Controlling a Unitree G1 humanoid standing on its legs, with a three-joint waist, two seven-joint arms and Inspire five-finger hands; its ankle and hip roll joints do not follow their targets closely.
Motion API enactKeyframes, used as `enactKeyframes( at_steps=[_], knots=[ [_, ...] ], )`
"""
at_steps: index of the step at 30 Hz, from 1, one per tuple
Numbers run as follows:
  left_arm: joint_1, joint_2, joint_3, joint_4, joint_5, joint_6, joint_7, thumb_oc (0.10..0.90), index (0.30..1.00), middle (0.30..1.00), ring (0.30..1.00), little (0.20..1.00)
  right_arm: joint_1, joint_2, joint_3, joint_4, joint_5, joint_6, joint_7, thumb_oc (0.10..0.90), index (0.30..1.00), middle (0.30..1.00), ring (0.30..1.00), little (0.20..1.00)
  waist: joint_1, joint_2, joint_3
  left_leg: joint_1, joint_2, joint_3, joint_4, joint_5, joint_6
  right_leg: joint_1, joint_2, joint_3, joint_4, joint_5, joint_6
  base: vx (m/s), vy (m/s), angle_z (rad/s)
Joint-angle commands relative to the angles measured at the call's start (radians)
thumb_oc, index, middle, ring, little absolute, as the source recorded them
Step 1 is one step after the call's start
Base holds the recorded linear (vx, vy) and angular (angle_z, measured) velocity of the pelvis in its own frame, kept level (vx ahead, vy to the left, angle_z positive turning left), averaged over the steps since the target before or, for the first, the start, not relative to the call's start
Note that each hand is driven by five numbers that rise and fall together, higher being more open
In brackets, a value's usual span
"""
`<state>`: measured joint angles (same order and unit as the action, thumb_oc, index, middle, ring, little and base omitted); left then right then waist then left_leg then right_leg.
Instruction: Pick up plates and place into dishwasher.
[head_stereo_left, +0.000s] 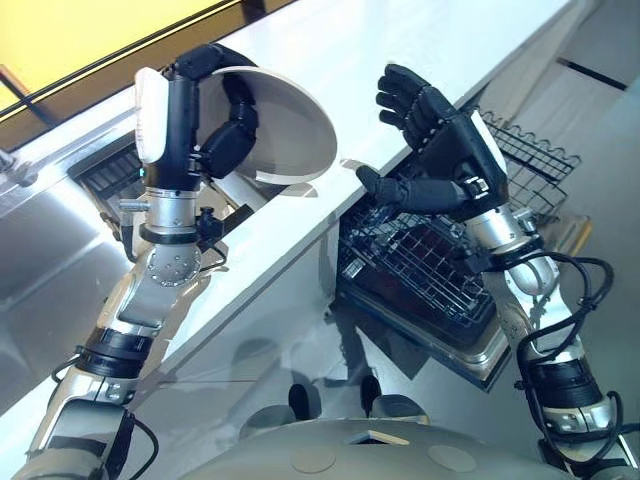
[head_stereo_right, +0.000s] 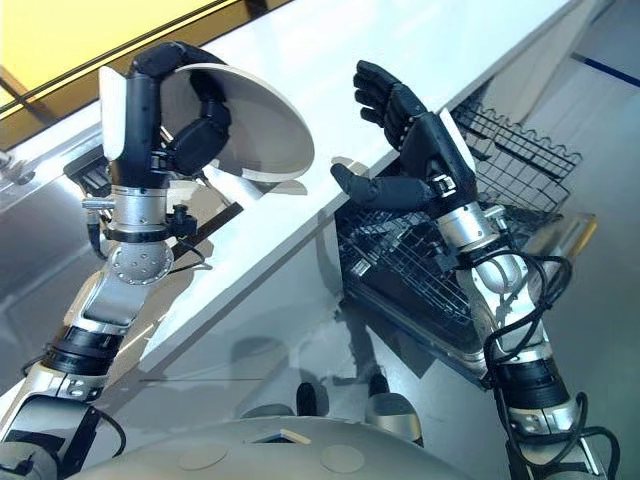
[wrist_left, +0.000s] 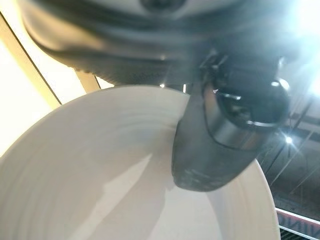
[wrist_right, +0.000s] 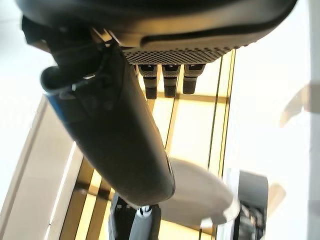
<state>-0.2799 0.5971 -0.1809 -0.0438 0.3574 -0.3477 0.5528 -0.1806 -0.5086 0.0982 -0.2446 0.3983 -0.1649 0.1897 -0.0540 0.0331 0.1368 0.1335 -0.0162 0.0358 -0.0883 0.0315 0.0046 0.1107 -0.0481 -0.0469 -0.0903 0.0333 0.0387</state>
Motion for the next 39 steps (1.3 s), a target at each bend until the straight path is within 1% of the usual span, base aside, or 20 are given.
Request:
enactKeyframes(
  at_steps=[1, 4, 7, 14, 15, 17, 22, 25, 27, 28, 30, 31, 33, 36, 39],
  knots=[
    [-0.196, 0.019, -0.020, 0.062, 0.031, -0.016, 0.111, 0.100, 0.300, 0.300, 0.300, 0.200, -0.166, 0.020, -0.041, -0.033, 0.075, -0.121, -0.058, 0.800, 0.900, 0.900, 0.900, 0.900, 0.000, -0.004, -0.096, -0.016, -0.054, -0.006, 0.023, -0.102, 0.030, -0.052, 0.088, -0.044, 0.179, -0.178, -0.001, 0.00, 0.000, 0.00],
    [-0.208, -0.001, -0.043, 0.093, 0.030, -0.009, 0.113, 0.100, 0.300, 0.300, 0.300, 0.200, -0.183, 0.051, -0.019, -0.031, 0.103, -0.107, -0.054, 0.800, 0.900, 0.900, 0.900, 0.900, 0.001, -0.003, -0.099, -0.013, -0.053, -0.006, 0.020, -0.101, 0.029, -0.049, 0.089, -0.043, 0.176, -0.176, 0.000, 0.00, 0.000, 0.00],
    [-0.212, -0.016, -0.064, 0.111, 0.033, -0.005, 0.103, 0.100, 0.300, 0.300, 0.300, 0.200, -0.192, 0.077, 0.006, -0.027, 0.142, -0.063, -0.032, 0.800, 0.900, 0.900, 0.900, 0.900, 0.003, -0.004, -0.101, -0.013, -0.053, -0.007, 0.021, -0.100, 0.028, -0.047, 0.090, -0.043, 0.173, -0.175, 0.000, 0.00, 0.000, 0.00],
    [-0.202, -0.043, -0.112, 0.130, 0.023, -0.024, 0.084, 0.100, 0.300, 0.300, 0.300, 0.200, -0.182, 0.111, 0.081, 0.012, 0.249, 0.076, 0.036, 0.800, 0.900, 0.900, 0.900, 0.900, 0.008, -0.010, -0.100, -0.004, -0.054, -0.012, 0.016, -0.102, 0.027, -0.033, 0.088, -0.048, 0.167, -0.183, 0.002, 0.02, -0.002, 0.01],
    [-0.202, -0.044, -0.114, 0.130, 0.024, -0.025, 0.084, 0.100, 0.300, 0.300, 0.300, 0.200, -0.182, 0.112, 0.083, 0.014, 0.248, 0.076, 0.038, 0.800, 0.900, 0.900, 0.900, 0.900, 0.008, -0.010, -0.100, -0.004, -0.054, -0.012, 0.016, -0.102, 0.027, -0.033, 0.088, -0.049, 0.167, -0.183, 0.002, 0.03, -0.011, 0.06],
    [-0.203, -0.052, -0.130, 0.132, 0.023, -0.032, 0.083, 0.100, 0.300, 0.300, 0.300, 0.200, -0.176, 0.121, 0.112, 0.032, 0.269, 0.108, 0.056, 0.800, 0.900, 0.900, 0.900, 0.900, 0.011, -0.012, -0.100, -0.005, -0.054, -0.013, 0.015, -0.100, 0.027, -0.031, 0.088, -0.052, 0.166, -0.182, 0.001, 0.04, -0.014, 0.06],
    [-0.216, -0.060, -0.160, 0.141, 0.023, -0.038, 0.090, 0.100, 0.300, 0.300, 0.300, 0.200, -0.176, 0.133, 0.154, 0.063, 0.251, 0.117, 0.056, 0.800, 0.900, 0.900, 0.900, 0.900, 0.014, -0.015, -0.099, -0.005, -0.055, -0.015, 0.015, -0.098, 0.027, -0.029, 0.088, -0.059, 0.165, -0.182, 0.001, 0.01, -0.006, 0.01],
    [-0.217, -0.063, -0.173, 0.127, 0.007, -0.039, 0.075, 0.100, 0.300, 0.300, 0.300, 0.200, -0.172, 0.133, 0.171, 0.074, 0.213, 0.129, 0.035, 0.800, 0.900, 0.900, 0.900, 0.900, 0.015, -0.014, -0.097, -0.005, -0.056, -0.017, 0.015, -0.097, 0.027, -0.028, 0.088, -0.061, 0.164, -0.182, 0.001, 0.00, 0.000, 0.00],
    [-0.207, -0.065, -0.174, 0.115, -0.010, -0.054, 0.065, 0.100, 0.300, 0.300, 0.300, 0.200, -0.166, 0.132, 0.177, 0.081, 0.193, 0.127, 0.019, 0.800, 0.900, 0.900, 0.900, 0.900, 0.017, -0.014, -0.095, -0.005, -0.057, -0.019, 0.016, -0.097, 0.027, -0.026, 0.088, -0.062, 0.162, -0.183, 0.001, 0.00, 0.000, 0.00],
    [-0.201, -0.069, -0.175, 0.109, -0.017, -0.061, 0.055, 0.100, 0.300, 0.300, 0.300, 0.200, -0.163, 0.132, 0.179, 0.085, 0.188, 0.123, 0.010, 0.405, 0.561, 0.561, 0.561, 0.505, 0.018, -0.013, -0.094, -0.005, -0.057, -0.020, 0.016, -0.097, 0.027, -0.026, 0.088, -0.062, 0.162, -0.183, 0.001, 0.00, 0.000, 0.00],
    [-0.183, -0.080, -0.174, 0.088, -0.043, -0.071, 0.015, 0.100, 0.300, 0.300, 0.300, 0.200, -0.155, 0.136, 0.176, 0.088, 0.179, 0.104, -0.007, 0.298, 0.469, 0.469, 0.469, 0.398, 0.020, -0.012, -0.091, -0.005, -0.056, -0.021, 0.017, -0.097, 0.028, -0.026, 0.087, -0.062, 0.165, -0.184, 0.002, 0.00, 0.000, 0.00],
    [-0.174, -0.086, -0.175, 0.078, -0.061, -0.069, -0.008, 0.100, 0.300, 0.300, 0.300, 0.200, -0.152, 0.139, 0.175, 0.086, 0.186, 0.101, -0.013, 0.100, 0.300, 0.300, 0.300, 0.200, 0.022, -0.012, -0.090, -0.005, -0.056, -0.022, 0.018, -0.097, 0.028, -0.027, 0.087, -0.062, 0.167, -0.185, 0.002, 0.00, 0.000, 0.00],
    [-0.154, -0.103, -0.181, 0.064, -0.107, -0.070, -0.067, 0.100, 0.300, 0.300, 0.300, 0.200, -0.145, 0.147, 0.172, 0.081, 0.187, 0.081, -0.034, 0.100, 0.300, 0.300, 0.300, 0.200, 0.024, -0.011, -0.087, -0.005, -0.057, -0.024, 0.021, -0.099, 0.030, -0.027, 0.087, -0.063, 0.169, -0.186, 0.003, 0.00, 0.000, 0.00],
    [-0.127, -0.125, -0.191, 0.050, -0.160, -0.049, -0.140, 0.100, 0.300, 0.300, 0.300, 0.200, -0.137, 0.157, 0.165, 0.070, 0.180, 0.055, -0.057, 0.100, 0.300, 0.300, 0.300, 0.200, 0.026, -0.011, -0.081, -0.005, -0.058, -0.026, 0.027, -0.103, 0.034, -0.026, 0.087, -0.063, 0.173, -0.188, 0.003, 0.00, 0.000, 0.00],
    [-0.103, -0.144, -0.204, 0.054, -0.235, -0.031, -0.222, 0.100, 0.300, 0.300, 0.300, 0.200, -0.133, 0.161, 0.156, 0.061, 0.177, 0.044, -0.075, 0.100, 0.300, 0.300, 0.300, 0.200, 0.028, -0.011, -0.077, -0.003, -0.060, -0.028, 0.030, -0.105, 0.037, -0.024, 0.088, -0.063, 0.175, -0.189, 0.003, 0.00, 0.000, 0.00]
  ],
)
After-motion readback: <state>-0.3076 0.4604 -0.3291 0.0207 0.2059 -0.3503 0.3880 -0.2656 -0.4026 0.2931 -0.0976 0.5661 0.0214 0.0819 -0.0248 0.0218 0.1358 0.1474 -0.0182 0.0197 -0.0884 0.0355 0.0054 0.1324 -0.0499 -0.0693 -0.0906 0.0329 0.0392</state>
